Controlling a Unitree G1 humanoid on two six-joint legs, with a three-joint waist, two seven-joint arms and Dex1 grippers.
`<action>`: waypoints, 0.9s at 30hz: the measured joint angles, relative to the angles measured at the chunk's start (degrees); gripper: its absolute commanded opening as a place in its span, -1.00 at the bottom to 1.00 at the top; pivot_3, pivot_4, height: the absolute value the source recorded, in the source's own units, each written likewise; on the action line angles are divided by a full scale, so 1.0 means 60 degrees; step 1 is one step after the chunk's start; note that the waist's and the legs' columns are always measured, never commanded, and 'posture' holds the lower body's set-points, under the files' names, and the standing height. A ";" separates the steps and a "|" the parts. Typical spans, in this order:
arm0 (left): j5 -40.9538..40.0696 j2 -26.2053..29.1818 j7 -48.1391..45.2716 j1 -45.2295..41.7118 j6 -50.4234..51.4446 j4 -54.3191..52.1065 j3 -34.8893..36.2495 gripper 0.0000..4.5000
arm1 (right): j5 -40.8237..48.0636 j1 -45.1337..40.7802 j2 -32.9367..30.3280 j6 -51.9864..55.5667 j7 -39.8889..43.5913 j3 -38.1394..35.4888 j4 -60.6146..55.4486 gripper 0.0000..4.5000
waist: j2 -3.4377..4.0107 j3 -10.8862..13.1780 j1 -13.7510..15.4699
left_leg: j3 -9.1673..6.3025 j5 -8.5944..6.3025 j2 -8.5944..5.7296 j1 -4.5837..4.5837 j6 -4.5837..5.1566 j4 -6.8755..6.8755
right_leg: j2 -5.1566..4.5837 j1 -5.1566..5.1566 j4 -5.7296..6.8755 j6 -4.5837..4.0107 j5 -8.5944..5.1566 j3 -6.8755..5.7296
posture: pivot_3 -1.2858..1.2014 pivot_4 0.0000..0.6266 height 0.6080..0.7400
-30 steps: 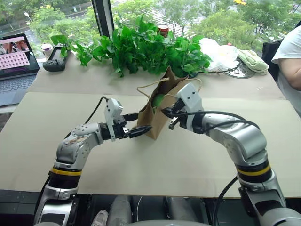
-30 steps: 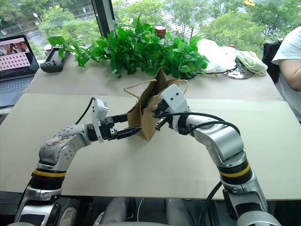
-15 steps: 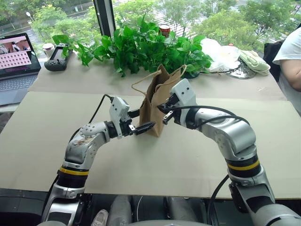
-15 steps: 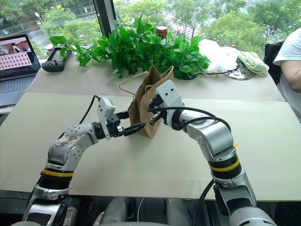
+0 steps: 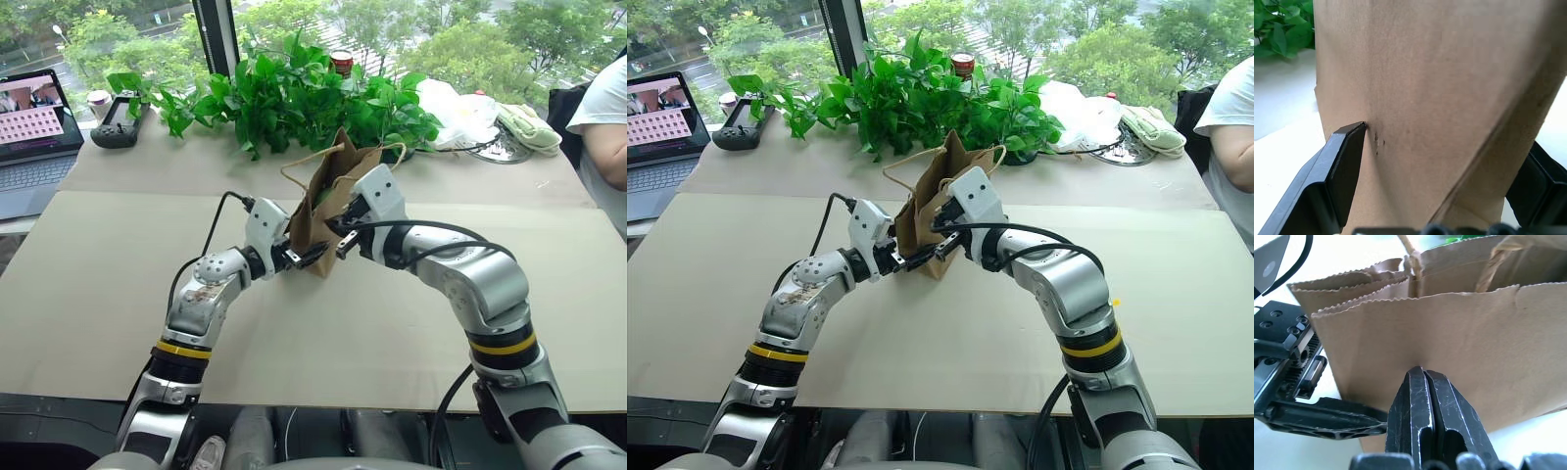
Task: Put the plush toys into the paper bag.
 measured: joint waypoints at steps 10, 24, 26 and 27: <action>0.0438 -0.0135 0.0432 -0.0127 -0.0356 0.0517 0.0014 -0.97 | -0.0018 0.0000 0.0015 0.0001 0.0000 0.0005 0.0036 -1.00 | 0.0000 0.0000 0.0006 | 0.0000 0.0000 0.0000 -0.0001 0.0000 0.0001 | -0.0001 0.0000 -0.0001 0.0000 0.0000 0.0000 | 0.03 -0.52 0.51; 0.0660 -0.0444 0.0669 -0.0475 -0.0787 0.1222 0.0146 -0.97 | 0.0702 0.1564 -0.1743 0.0012 0.1267 -0.0880 -0.1358 -1.00 | -0.0001 0.0000 0.0083 | -0.0002 -0.0001 -0.0005 -0.0006 0.0002 -0.0003 | -0.0006 0.0005 -0.0013 0.0002 0.0000 -0.0003 | 0.03 -0.52 0.51; 0.0531 -0.0424 0.0567 -0.0489 -0.0800 0.1244 0.0335 -0.97 | 0.1008 0.2177 -0.2673 -0.0119 0.1996 -0.1544 -0.1641 -1.00 | -0.0001 0.0001 0.0096 | -0.0003 -0.0001 -0.0006 -0.0003 0.0002 -0.0003 | -0.0006 0.0007 -0.0014 0.0002 0.0000 -0.0002 | 0.03 -0.52 0.51; 0.0497 -0.0366 0.0507 -0.0489 -0.0803 0.1248 0.0433 -0.97 | 0.1138 0.2271 -0.2880 -0.0130 0.2205 -0.1758 -0.1663 -1.00 | -0.0001 0.0001 0.0095 | -0.0005 -0.0001 -0.0005 -0.0001 0.0002 -0.0003 | -0.0004 0.0010 -0.0014 0.0002 0.0000 -0.0002 | 0.03 -0.52 0.51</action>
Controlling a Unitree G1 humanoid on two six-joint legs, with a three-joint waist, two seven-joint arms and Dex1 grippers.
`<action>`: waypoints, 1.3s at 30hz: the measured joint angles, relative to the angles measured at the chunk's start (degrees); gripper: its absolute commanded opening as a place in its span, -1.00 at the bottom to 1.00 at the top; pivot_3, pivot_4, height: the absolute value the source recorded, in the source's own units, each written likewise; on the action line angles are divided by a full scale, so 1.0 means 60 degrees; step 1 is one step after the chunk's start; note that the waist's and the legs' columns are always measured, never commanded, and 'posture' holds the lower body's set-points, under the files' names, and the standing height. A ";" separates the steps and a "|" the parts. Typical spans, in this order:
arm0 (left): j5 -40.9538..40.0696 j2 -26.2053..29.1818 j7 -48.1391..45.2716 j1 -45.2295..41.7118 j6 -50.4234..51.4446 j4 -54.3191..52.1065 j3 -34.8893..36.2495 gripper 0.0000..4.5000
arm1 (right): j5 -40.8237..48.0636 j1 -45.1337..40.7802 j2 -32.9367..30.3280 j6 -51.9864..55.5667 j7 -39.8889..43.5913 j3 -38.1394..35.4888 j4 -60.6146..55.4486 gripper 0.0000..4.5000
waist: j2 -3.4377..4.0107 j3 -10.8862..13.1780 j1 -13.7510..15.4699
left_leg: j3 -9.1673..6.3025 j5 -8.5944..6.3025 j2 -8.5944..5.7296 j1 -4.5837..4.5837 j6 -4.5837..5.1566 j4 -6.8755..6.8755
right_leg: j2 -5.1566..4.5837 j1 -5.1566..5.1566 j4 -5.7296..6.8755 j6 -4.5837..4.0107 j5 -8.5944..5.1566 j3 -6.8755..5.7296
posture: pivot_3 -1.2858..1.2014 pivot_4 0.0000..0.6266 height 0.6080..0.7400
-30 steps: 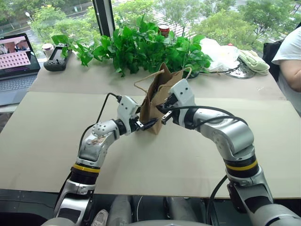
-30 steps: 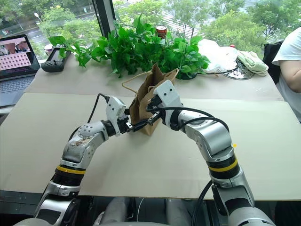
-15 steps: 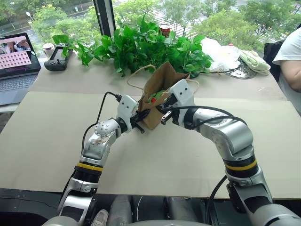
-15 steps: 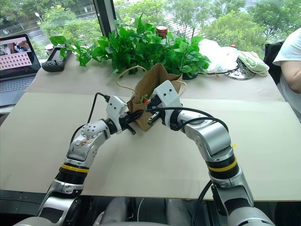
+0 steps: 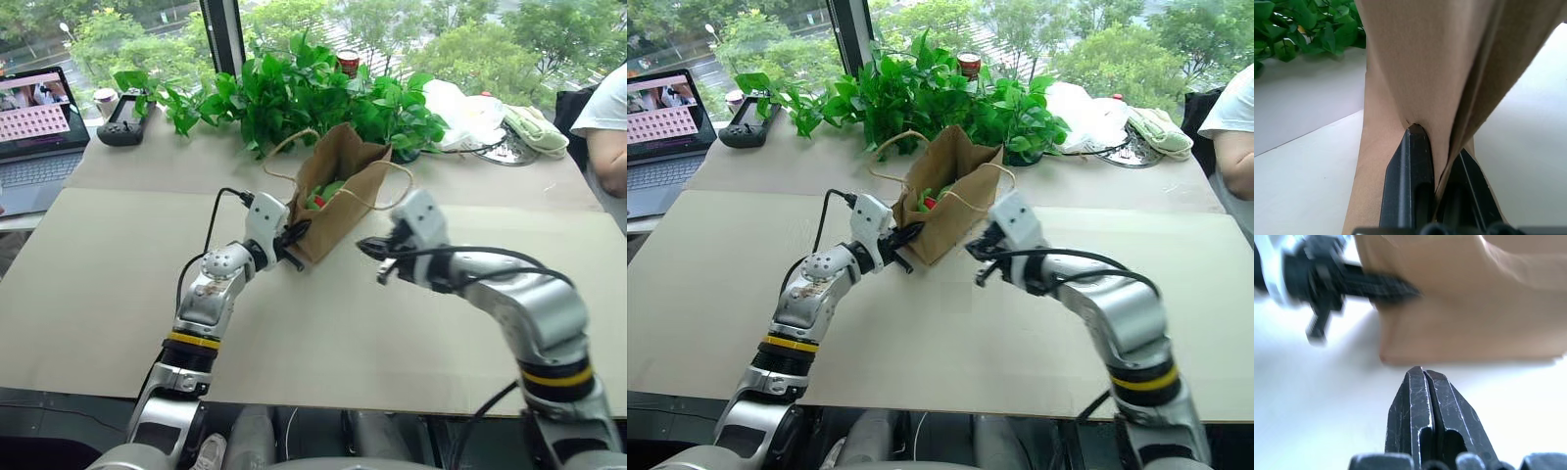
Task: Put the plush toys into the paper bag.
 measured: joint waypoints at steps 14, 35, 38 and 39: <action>-0.1822 0.3675 -0.6806 -0.0662 -0.1008 0.0695 0.0525 -0.97 | 0.0976 0.0062 -0.2401 -0.0810 0.2378 -0.1497 0.0669 -1.00 | 0.0004 0.0002 -0.0054 | 0.0008 0.0001 0.0002 0.0014 -0.0001 -0.0006 | 0.0006 0.0001 -0.0004 0.0000 -0.0002 0.0008 | 0.03 -0.52 0.51; -0.1021 0.2927 -0.9806 -0.1769 -0.3387 0.3663 -0.0854 -0.97 | 0.1314 -0.0194 -0.3267 -0.1233 0.3318 -0.1704 0.1356 -1.00 | 0.0004 0.0002 0.0079 | 0.0003 -0.0002 0.0002 -0.0003 0.0004 0.0008 | 0.0007 -0.0007 0.0000 0.0000 -0.0004 0.0007 | 0.03 -0.52 0.51; -0.0973 0.2924 -0.9772 -0.1742 -0.3400 0.3695 -0.0854 -0.97 | 0.1330 -0.0210 -0.3276 -0.1232 0.3321 -0.1718 0.1375 -1.00 | 0.0004 0.0002 0.0078 | 0.0004 -0.0002 0.0002 -0.0003 0.0004 0.0008 | 0.0007 -0.0008 0.0000 0.0000 -0.0004 0.0007 | 0.03 -0.52 0.51; -0.0969 0.2925 -0.9770 -0.1717 -0.3400 0.3695 -0.0852 -0.97 | 0.1334 -0.0216 -0.3276 -0.1231 0.3322 -0.1718 0.1376 -1.00 | 0.0004 0.0002 0.0077 | 0.0004 -0.0002 0.0002 -0.0002 0.0004 0.0008 | 0.0007 -0.0007 0.0001 0.0000 -0.0004 0.0007 | 0.03 -0.52 0.51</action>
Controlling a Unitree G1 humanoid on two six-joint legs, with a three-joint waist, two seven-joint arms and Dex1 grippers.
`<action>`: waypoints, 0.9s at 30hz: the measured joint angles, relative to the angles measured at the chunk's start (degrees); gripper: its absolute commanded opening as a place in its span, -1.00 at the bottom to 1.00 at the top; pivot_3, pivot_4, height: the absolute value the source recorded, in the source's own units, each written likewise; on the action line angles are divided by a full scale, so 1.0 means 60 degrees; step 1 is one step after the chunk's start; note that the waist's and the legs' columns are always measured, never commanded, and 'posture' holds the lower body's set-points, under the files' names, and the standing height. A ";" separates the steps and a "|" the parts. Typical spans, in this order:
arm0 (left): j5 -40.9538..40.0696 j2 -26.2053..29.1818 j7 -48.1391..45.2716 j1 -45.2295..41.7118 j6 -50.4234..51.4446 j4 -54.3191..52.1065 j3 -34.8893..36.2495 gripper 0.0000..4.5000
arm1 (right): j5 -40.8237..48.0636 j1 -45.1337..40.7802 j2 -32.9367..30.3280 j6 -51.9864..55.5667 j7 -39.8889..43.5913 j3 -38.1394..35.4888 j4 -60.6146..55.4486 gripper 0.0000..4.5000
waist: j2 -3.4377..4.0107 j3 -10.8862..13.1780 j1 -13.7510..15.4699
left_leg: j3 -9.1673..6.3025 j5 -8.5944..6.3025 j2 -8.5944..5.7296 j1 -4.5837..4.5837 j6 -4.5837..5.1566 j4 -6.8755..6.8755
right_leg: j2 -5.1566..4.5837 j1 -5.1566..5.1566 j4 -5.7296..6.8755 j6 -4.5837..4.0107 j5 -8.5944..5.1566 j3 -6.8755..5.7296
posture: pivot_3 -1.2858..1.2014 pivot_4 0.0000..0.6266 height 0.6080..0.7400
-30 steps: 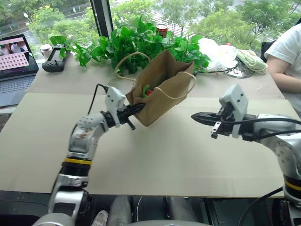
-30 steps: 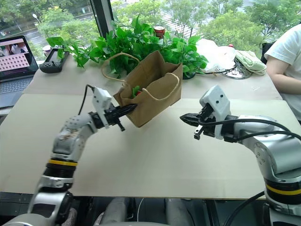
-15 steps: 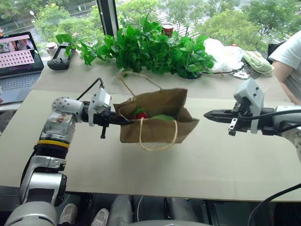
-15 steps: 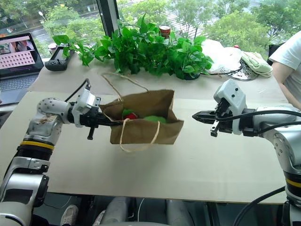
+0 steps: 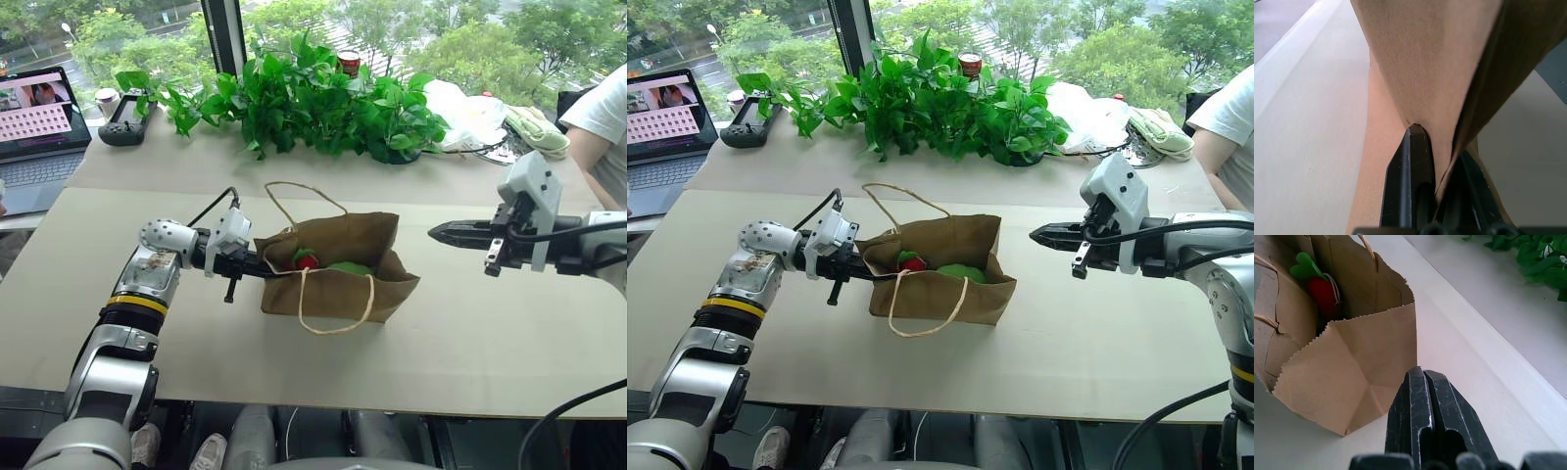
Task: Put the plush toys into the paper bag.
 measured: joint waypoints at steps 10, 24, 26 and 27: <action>0.0052 0.0060 0.0119 0.0186 0.0255 -0.0130 0.0011 -0.14 | 0.0074 -0.0221 0.0000 0.0000 -0.0048 0.0004 0.0093 -1.00 | 0.0000 0.0000 0.0002 | 0.0000 0.0000 0.0001 0.0000 0.0000 0.0006 | 0.0000 0.0002 0.0004 0.0000 0.0000 0.0000 | 0.03 -0.52 0.51; -0.1155 0.2372 0.0269 0.0637 0.3662 -0.3412 0.1073 -0.14 | -0.0023 -0.0217 -0.0666 0.0154 -0.0008 0.0056 0.0094 -1.00 | 0.0003 0.0001 -0.0105 | 0.0001 0.0000 0.0007 0.0003 0.0000 0.0003 | 0.0001 -0.0004 0.0011 0.0000 -0.0001 -0.0001 | 0.03 -0.52 0.51; -0.1608 0.2832 0.0270 0.0658 0.4470 -0.3922 0.1421 -0.14 | -0.0008 -0.0188 -0.0791 0.0218 0.0028 0.0049 -0.0023 -1.00 | 0.0003 0.0001 -0.0119 | 0.0002 0.0000 0.0008 0.0008 0.0000 0.0004 | 0.0001 0.0000 0.0011 0.0001 -0.0001 0.0000 | 0.03 -0.52 0.51; -0.1881 0.3121 0.0200 0.0666 0.4983 -0.4135 0.1491 -0.14 | 0.0009 -0.0165 -0.0827 0.0223 0.0068 0.0049 -0.0064 -1.00 | 0.0003 0.0001 -0.0132 | 0.0002 0.0000 0.0008 0.0005 0.0000 0.0004 | 0.0001 -0.0003 0.0010 0.0001 -0.0001 -0.0001 | 0.03 -0.52 0.51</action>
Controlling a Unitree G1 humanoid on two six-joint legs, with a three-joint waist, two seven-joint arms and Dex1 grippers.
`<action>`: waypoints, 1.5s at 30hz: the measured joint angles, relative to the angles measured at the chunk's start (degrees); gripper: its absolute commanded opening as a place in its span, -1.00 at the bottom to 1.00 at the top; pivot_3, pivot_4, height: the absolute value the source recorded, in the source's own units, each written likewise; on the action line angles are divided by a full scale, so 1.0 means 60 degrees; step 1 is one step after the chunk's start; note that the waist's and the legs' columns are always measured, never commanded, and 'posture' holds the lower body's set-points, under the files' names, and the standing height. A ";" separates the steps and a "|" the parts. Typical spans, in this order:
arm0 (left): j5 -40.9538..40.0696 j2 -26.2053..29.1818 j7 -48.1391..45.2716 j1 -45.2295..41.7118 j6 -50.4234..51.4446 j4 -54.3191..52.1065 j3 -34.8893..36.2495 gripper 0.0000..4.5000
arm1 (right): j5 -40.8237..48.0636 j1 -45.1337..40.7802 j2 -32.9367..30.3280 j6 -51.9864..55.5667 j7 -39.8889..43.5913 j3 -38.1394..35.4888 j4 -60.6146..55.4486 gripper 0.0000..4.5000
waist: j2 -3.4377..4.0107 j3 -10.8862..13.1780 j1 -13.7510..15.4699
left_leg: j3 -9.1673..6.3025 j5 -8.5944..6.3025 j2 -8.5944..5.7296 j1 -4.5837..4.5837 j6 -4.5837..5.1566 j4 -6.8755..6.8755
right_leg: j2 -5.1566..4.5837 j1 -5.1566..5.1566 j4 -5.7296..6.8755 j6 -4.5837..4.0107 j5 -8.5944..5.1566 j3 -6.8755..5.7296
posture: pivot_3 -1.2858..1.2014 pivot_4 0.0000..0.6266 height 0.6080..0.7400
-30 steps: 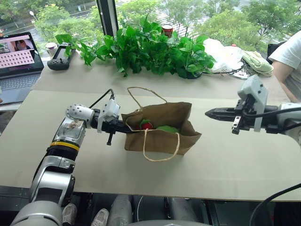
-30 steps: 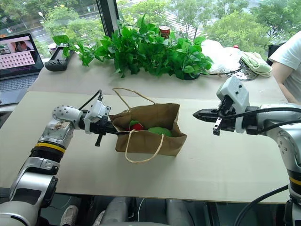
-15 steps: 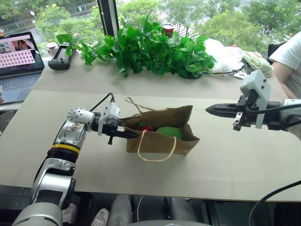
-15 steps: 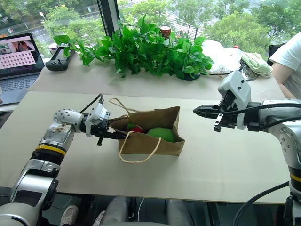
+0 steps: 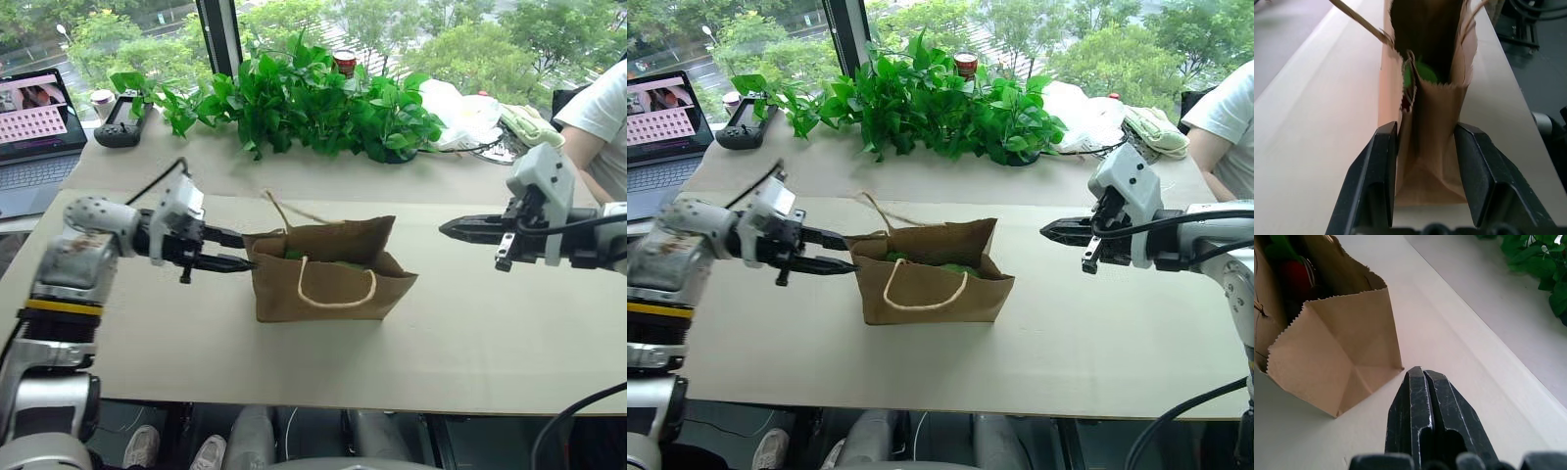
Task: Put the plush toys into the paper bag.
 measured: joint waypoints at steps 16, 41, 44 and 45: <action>-0.1483 0.1757 -0.0350 -0.0385 0.2013 0.0121 0.0543 -0.14 | 0.0332 0.0088 -0.0146 0.0015 0.0351 0.0004 -0.0142 -1.00 | 0.0004 0.0002 -0.0004 | 0.0007 0.0000 -0.0001 0.0004 0.0000 0.0000 | -0.0001 -0.0003 0.0005 -0.0005 -0.0006 0.0000 | 0.03 -0.52 0.51; 0.1138 -0.0404 -0.0034 0.0394 -0.2150 0.1534 -0.1412 -0.14 | 0.0667 0.0032 0.0117 0.0354 -0.0293 -0.0010 -0.0660 -1.00 | 0.0007 0.0000 0.0177 | 0.0008 0.0000 -0.0002 0.0008 0.0000 0.0025 | -0.0001 -0.0013 0.0064 -0.0027 -0.0022 0.0001 | 0.03 -0.52 0.51; 0.1470 -0.0698 0.0005 -0.0021 -0.2512 0.2006 -0.1458 -0.14 | 0.0731 0.0031 0.0197 0.0404 -0.0518 -0.0021 -0.0824 -1.00 | 0.0007 0.0000 0.0145 | 0.0007 0.0000 -0.0001 0.0009 0.0000 0.0025 | 0.0001 -0.0013 0.0065 -0.0027 -0.0022 0.0001 | 0.03 -0.52 0.51; 0.1526 -0.0762 0.0003 -0.0140 -0.2564 0.2142 -0.1456 -0.14 | 0.0744 0.0031 0.0265 0.0411 -0.0580 -0.0022 -0.0860 -1.00 | 0.0007 0.0000 0.0135 | 0.0007 0.0000 -0.0001 0.0009 0.0000 0.0025 | 0.0001 -0.0013 0.0065 -0.0026 -0.0022 0.0001 | 0.03 -0.52 0.51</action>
